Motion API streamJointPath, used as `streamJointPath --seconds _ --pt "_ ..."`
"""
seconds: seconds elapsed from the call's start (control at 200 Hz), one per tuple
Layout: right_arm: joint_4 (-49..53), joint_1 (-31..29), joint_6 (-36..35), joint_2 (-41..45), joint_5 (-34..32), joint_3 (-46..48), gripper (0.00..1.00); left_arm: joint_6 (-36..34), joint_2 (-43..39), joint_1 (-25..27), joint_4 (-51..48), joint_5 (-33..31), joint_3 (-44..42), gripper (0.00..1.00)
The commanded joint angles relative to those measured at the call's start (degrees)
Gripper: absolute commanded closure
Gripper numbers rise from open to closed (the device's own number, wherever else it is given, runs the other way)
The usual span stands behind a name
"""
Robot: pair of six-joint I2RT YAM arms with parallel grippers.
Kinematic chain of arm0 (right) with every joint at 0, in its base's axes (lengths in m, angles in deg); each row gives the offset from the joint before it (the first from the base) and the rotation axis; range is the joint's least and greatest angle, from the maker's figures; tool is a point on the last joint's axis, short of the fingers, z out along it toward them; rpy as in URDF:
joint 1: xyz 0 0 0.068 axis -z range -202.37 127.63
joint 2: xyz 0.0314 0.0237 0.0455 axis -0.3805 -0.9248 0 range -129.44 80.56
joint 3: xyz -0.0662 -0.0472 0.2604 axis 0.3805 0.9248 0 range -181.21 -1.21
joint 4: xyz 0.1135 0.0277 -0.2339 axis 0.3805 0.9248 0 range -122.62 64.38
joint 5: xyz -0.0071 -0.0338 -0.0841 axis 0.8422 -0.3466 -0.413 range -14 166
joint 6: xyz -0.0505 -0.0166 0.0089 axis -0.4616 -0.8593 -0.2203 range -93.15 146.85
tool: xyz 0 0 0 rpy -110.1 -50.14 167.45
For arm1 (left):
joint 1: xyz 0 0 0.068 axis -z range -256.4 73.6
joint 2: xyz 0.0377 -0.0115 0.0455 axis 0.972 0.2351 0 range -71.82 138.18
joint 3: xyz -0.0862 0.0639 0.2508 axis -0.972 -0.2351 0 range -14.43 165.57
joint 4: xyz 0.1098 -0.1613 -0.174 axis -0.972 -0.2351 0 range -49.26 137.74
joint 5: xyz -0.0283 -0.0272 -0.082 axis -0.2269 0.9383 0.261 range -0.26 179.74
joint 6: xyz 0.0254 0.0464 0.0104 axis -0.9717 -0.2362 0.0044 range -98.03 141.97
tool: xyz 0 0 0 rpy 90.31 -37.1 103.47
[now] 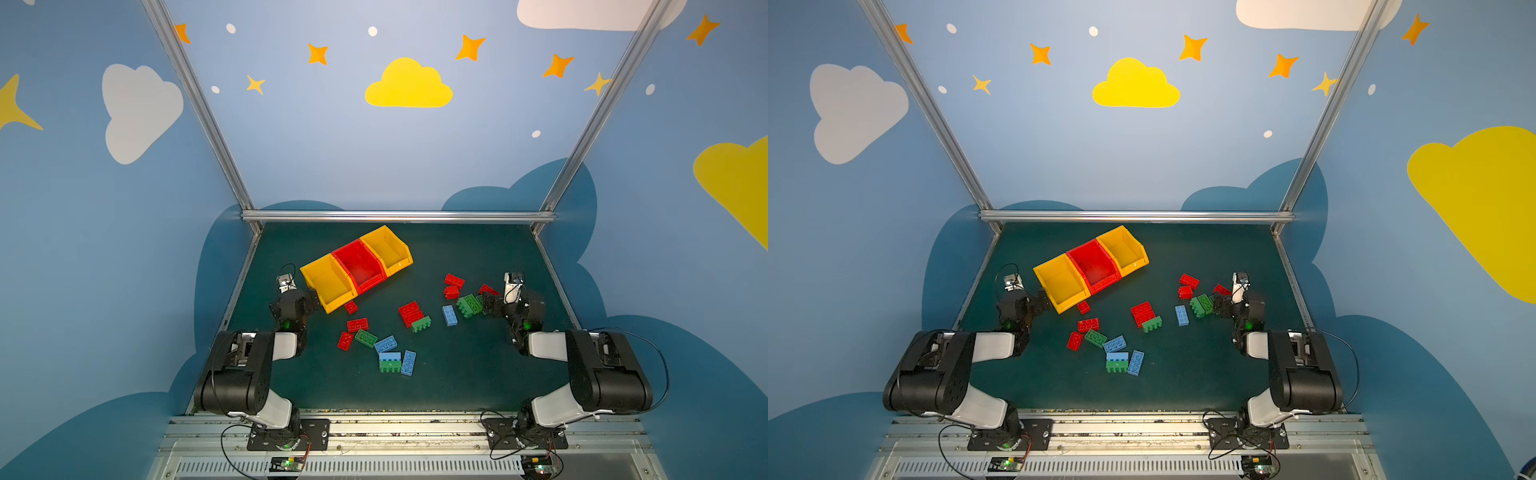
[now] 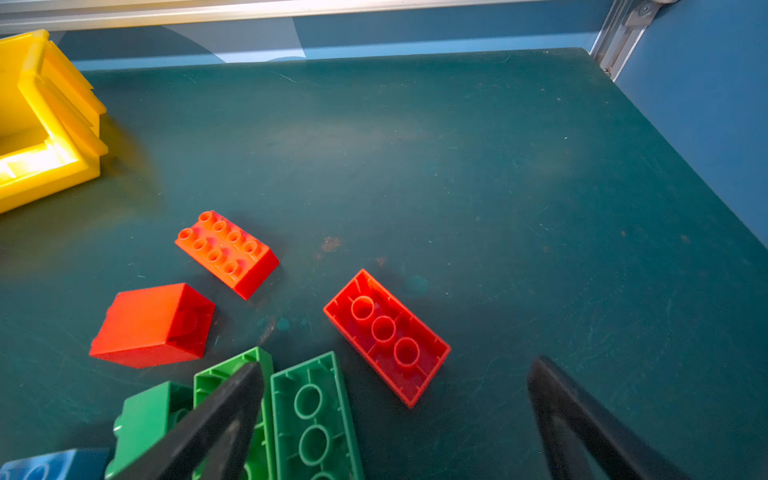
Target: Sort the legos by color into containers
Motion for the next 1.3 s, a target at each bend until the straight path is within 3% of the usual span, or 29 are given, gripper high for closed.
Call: streamJointPath --seconds 0.0,1.021,1.066,1.216,1.296 --pt "-0.35 -0.19 -0.27 0.80 -0.10 -0.85 0.03 -0.70 -0.65 -0.01 -0.20 0.51 0.85 0.00" --pt "0.17 -0.32 0.37 1.29 -1.75 -1.13 0.03 -0.62 -0.57 -0.13 -0.73 0.64 1.10 0.00" --pt "3.71 -0.32 1.17 2.54 -3.81 -2.71 0.03 -0.62 -0.67 -0.08 -0.58 0.67 1.01 0.00" --pt "32.87 -0.75 5.34 8.62 -10.43 -15.10 0.03 -0.08 -2.09 0.04 -3.29 -0.34 2.20 0.00" --pt "46.34 -1.28 10.18 10.50 -15.21 -23.50 0.03 -0.95 -5.55 0.42 -15.78 -1.20 7.79 0.00"
